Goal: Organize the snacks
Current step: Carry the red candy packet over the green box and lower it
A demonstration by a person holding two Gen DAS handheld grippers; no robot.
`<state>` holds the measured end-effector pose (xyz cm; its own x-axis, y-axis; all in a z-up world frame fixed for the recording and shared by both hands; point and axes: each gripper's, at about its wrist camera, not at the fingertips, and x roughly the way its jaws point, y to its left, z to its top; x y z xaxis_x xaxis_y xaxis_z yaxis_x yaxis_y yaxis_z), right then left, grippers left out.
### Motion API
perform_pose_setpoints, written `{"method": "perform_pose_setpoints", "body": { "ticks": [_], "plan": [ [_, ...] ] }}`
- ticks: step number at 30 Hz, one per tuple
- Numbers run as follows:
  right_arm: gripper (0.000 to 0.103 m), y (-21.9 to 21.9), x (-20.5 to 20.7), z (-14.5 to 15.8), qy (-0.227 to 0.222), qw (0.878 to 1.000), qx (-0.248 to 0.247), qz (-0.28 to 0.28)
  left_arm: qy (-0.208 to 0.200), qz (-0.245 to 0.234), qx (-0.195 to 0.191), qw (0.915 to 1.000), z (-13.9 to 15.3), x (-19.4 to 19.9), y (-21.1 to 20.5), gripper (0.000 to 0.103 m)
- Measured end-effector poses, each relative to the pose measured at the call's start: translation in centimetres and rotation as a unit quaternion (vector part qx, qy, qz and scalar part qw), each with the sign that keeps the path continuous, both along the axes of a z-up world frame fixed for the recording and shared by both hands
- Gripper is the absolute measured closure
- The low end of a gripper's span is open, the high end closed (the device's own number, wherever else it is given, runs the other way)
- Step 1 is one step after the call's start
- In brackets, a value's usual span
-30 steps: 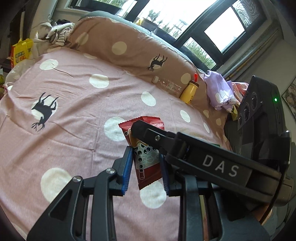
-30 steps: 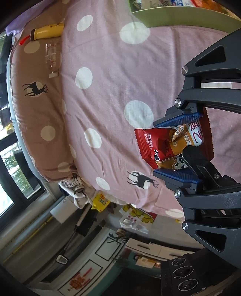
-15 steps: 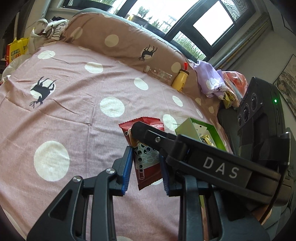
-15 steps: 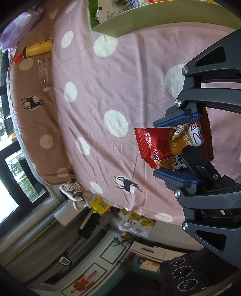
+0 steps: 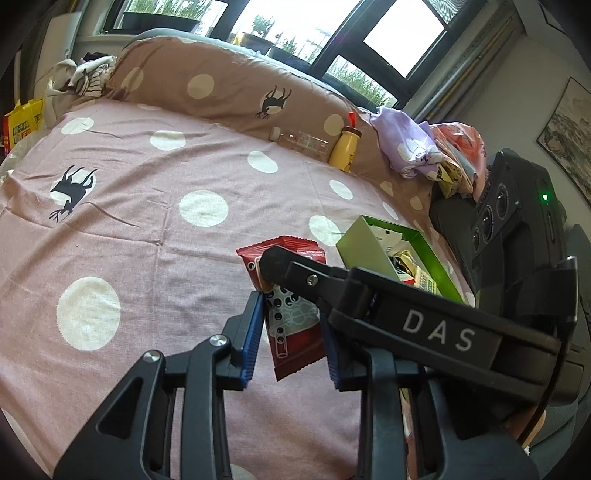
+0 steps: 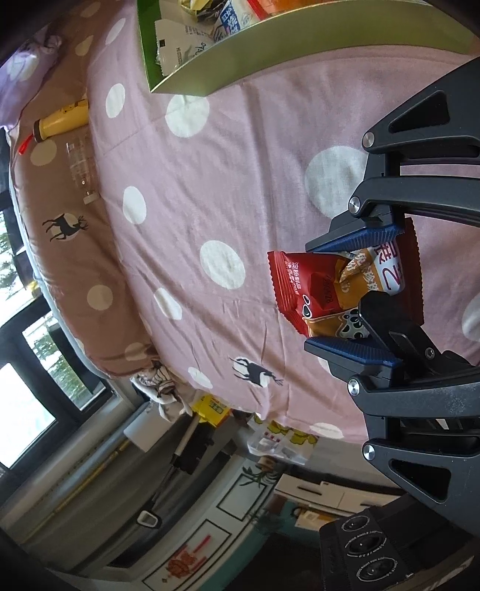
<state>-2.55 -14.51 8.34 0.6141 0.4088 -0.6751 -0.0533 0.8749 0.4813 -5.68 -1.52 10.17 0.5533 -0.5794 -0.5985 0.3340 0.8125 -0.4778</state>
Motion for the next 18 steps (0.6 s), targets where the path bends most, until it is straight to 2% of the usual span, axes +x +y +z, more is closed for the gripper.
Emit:
{"method": "perform_pose_setpoints", "body": {
  "ticks": [18],
  "plan": [
    [0.056,-2.2,-2.6,2.6,-0.046,0.999,0.011,-0.014,-0.053,-0.014,0.009,0.9984,2.6,-2.3,-2.5,0.073]
  ]
}}
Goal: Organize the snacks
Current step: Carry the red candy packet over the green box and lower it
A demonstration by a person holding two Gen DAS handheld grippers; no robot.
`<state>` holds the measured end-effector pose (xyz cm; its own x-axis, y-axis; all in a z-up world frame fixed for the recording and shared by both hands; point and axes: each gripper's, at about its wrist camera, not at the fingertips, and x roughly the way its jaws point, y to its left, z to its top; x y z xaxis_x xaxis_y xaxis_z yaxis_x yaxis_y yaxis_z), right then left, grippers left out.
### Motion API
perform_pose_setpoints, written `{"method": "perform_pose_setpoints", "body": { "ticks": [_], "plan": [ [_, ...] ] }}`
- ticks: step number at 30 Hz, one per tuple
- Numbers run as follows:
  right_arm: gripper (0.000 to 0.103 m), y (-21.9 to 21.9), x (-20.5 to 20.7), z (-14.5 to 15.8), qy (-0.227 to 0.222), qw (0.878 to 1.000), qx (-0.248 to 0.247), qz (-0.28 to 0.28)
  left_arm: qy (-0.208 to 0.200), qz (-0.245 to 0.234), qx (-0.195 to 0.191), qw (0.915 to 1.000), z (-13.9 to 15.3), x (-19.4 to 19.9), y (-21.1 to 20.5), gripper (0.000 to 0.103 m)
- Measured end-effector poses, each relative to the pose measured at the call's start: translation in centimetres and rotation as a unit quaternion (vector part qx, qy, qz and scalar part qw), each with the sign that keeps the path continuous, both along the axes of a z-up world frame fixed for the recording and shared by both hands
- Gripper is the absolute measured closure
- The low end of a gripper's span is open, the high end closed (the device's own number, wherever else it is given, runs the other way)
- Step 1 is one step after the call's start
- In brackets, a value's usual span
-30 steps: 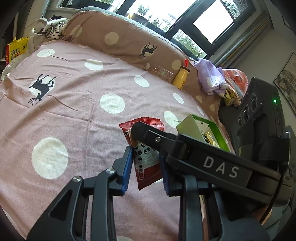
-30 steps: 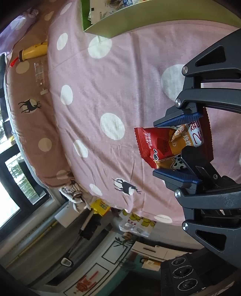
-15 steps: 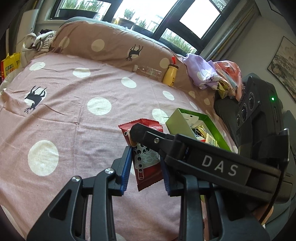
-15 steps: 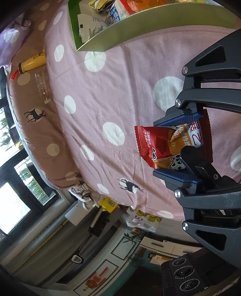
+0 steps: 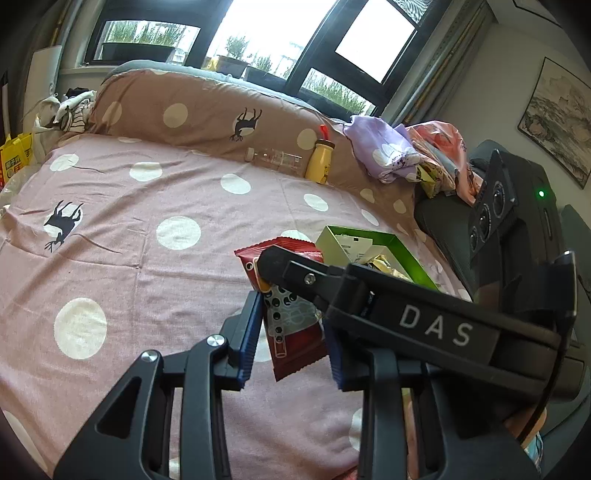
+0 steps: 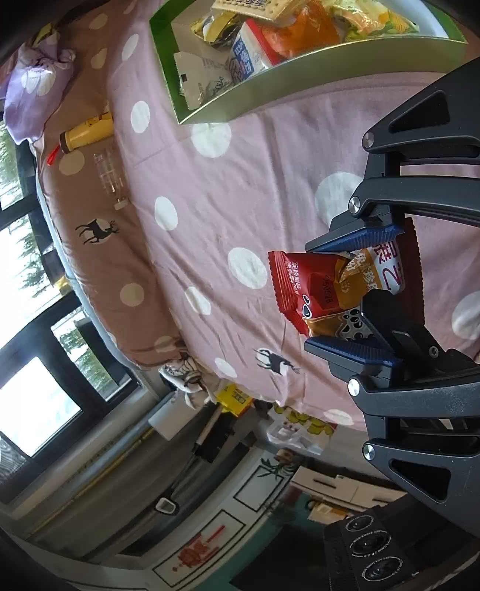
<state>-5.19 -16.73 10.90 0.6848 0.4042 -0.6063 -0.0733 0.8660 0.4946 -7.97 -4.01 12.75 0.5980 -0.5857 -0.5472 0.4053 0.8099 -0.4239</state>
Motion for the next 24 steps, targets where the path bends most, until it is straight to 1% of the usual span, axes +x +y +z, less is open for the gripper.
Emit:
{"method": "perform_pose_setpoints", "body": {
  "ticks": [9,17,24],
  "plan": [
    [0.056,-1.2,-0.9,1.1,-0.022,1.0,0.002,-0.015,-0.02,-0.018,0.0,0.9996,1.0,-0.3,-0.9,0.072],
    [0.056,-3.0,-1.5,1.5,-0.03,0.999,0.006,-0.039,-0.029,-0.045,0.008,0.9985,1.5,-0.2,-2.7,0.072],
    [0.056,-5.1,-2.0,1.6,-0.035,0.997,0.022,-0.064,-0.035,-0.069,0.022,0.9967,1.9,0.2,-4.8,0.072]
  ]
}}
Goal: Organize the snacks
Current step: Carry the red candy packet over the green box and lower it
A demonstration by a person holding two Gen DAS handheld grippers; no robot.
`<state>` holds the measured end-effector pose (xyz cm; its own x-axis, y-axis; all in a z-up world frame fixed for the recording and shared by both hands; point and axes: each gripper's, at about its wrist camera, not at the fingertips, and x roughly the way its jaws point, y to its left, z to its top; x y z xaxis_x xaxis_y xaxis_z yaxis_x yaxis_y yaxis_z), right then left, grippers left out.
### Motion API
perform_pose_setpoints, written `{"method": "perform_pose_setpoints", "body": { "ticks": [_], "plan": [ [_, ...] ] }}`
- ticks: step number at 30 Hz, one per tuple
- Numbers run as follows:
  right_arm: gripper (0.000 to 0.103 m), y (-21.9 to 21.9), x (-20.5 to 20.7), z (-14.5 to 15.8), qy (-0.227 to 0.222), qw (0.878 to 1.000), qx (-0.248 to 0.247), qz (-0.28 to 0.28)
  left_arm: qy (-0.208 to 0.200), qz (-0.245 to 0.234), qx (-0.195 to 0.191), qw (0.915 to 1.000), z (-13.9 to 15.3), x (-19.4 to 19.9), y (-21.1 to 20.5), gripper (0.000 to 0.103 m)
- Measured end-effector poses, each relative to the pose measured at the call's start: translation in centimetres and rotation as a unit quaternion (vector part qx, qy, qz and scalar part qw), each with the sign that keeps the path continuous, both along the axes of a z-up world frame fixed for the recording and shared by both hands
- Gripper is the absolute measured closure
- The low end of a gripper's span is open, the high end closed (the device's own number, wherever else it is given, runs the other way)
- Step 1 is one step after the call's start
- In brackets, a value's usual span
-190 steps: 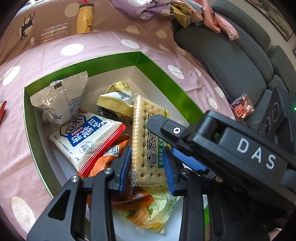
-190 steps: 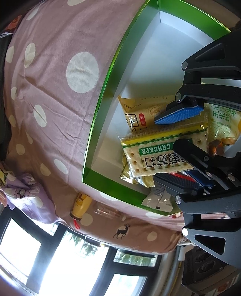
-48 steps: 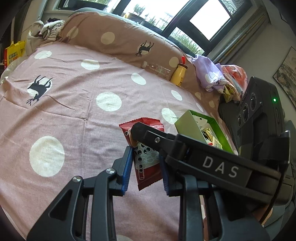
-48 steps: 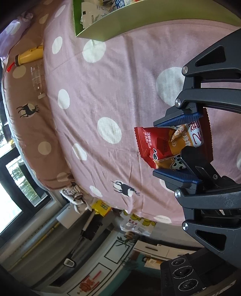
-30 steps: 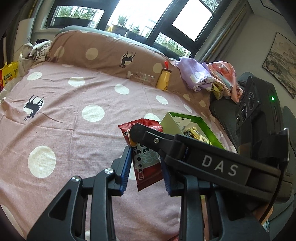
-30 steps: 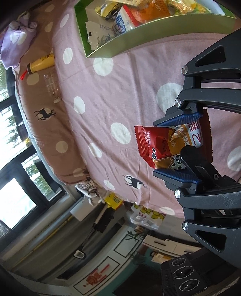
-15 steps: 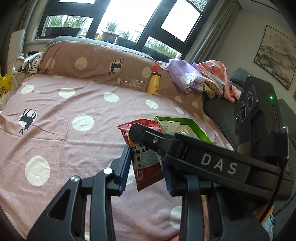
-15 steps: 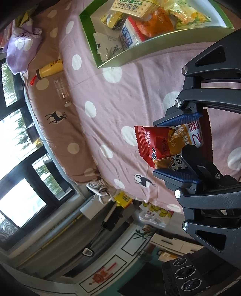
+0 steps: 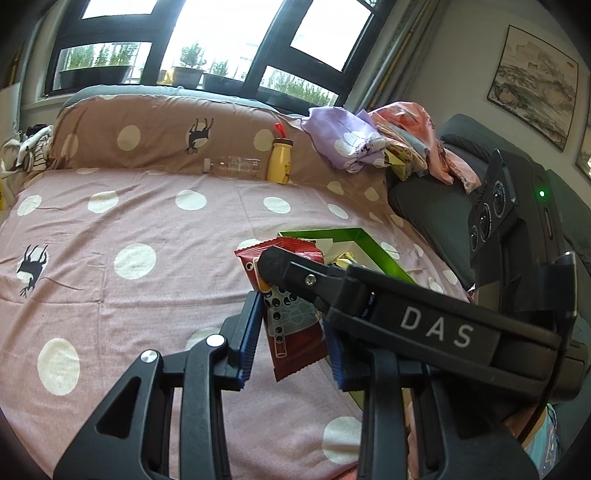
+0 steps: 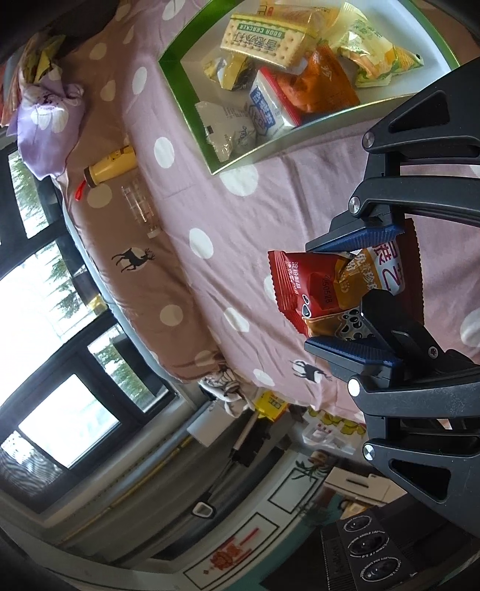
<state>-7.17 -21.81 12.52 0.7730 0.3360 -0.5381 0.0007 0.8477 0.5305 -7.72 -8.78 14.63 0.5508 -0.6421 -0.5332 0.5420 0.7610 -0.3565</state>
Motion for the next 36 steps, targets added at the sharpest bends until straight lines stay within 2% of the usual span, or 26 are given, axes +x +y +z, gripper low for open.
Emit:
{"method": "perform_pose_setpoints", "body": {
  "ticks": [11,17,20,27,30,36],
  "plan": [
    [0.056,-3.8,-0.7,-0.2,-0.002,0.999,0.022,-0.05,-0.005,-0.057,0.02,0.9982,0.3,1.2,-3.6,0.072],
    [0.056,-6.7,-1.7,-0.2,-0.004,0.995,0.037,-0.094,-0.008,-0.111,0.047,0.9926,0.7,1.9,-6.9,0.072],
    [0.056,-7.8,-2.2,-0.3,-0.007,0.992,0.042,-0.117,-0.011,-0.136,0.048,0.9895,0.7,2.1,-8.2,0.072],
    [0.056,-9.9,-2.2,-1.5,0.022,0.985,0.045,-0.163,0.013,-0.166,0.025,0.9857,-1.1,3.1,-10.1,0.071],
    [0.056,-10.4,-1.9,-2.1,0.039,0.982,0.039,-0.178,0.04,-0.178,0.015,0.983,-2.0,4.0,-10.7,0.072],
    [0.056,-11.5,-1.6,-3.3,0.063,0.977,0.042,-0.199,0.068,-0.193,0.011,0.9788,-3.2,4.6,-12.1,0.072]
  ]
}}
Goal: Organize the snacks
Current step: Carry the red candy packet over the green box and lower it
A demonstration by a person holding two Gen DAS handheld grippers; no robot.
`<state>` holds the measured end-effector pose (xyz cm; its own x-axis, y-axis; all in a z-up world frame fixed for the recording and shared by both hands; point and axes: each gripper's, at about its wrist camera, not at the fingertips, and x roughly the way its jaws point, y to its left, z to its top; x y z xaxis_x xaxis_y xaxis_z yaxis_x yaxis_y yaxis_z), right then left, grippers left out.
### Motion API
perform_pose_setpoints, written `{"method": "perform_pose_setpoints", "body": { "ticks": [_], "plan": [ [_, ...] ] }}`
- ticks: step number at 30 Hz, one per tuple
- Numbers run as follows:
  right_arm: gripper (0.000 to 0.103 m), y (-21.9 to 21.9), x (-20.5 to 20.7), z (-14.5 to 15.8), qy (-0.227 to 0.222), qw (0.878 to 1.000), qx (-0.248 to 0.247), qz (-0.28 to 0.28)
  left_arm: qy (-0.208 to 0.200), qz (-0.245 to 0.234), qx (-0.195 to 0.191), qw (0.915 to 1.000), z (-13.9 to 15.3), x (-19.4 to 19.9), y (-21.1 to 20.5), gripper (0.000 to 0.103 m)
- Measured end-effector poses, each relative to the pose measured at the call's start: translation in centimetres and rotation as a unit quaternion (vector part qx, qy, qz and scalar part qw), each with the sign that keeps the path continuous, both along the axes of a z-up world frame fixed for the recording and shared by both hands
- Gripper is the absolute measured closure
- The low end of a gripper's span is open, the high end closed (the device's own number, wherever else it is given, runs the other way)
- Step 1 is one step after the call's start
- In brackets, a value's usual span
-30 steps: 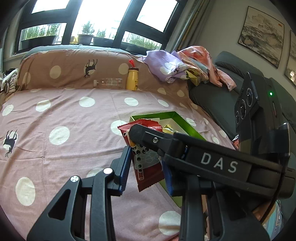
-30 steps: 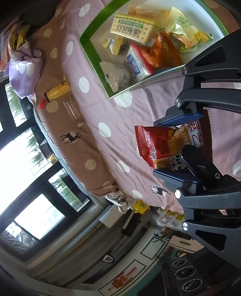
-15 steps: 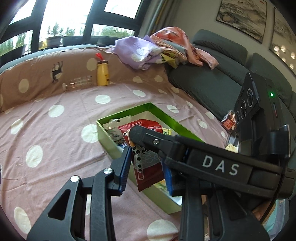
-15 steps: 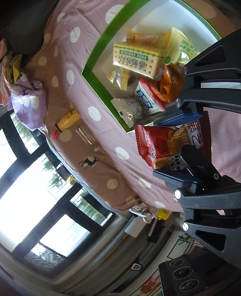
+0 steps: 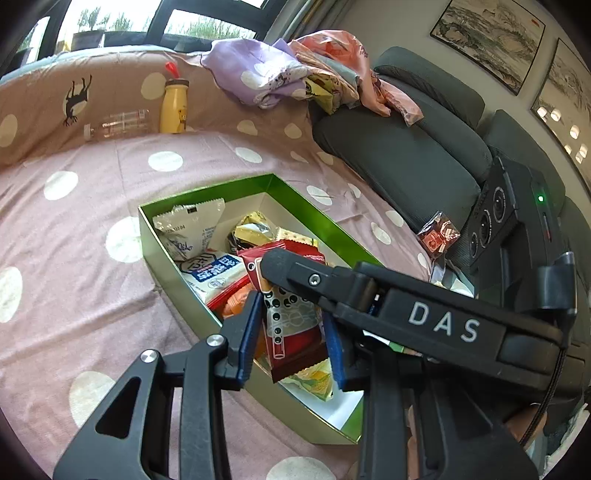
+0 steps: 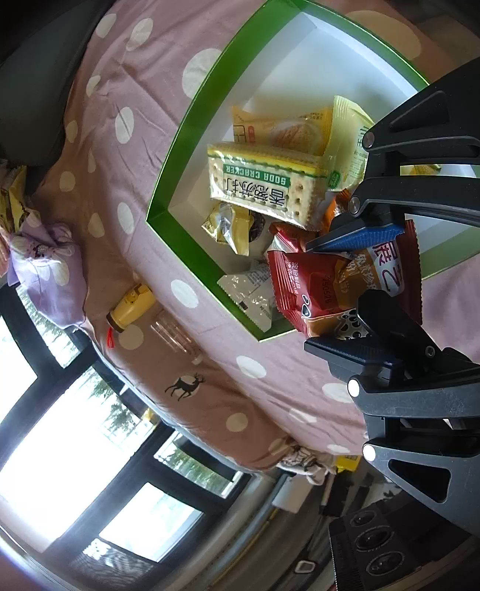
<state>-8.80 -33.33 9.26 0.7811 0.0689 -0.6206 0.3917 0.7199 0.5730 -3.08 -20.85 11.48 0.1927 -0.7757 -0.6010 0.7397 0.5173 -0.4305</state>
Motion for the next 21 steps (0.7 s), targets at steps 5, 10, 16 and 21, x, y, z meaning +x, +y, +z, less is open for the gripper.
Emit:
{"method": "perform_pose_setpoints", "body": {
  "ticks": [5,10,16,21],
  "plan": [
    [0.056,-0.6,0.1,-0.8,0.015,1.0,0.008,-0.006,0.015,-0.002,0.004,0.9999,-0.7,0.2,-0.5,0.072],
    [0.056,-0.8,0.5,-1.5,0.029,0.999,0.014,-0.006,0.025,0.002,0.01,0.9996,-1.4,0.4,-0.9,0.072],
    [0.056,-1.2,0.8,-2.1,0.041,0.999,0.021,-0.009,0.037,0.007,0.011,0.9992,-2.0,0.5,-1.2,0.072],
    [0.056,-1.6,1.1,-2.6,0.057,0.998,0.025,-0.015,0.046,0.01,0.016,0.9988,-2.7,0.7,-1.5,0.072]
  ]
}}
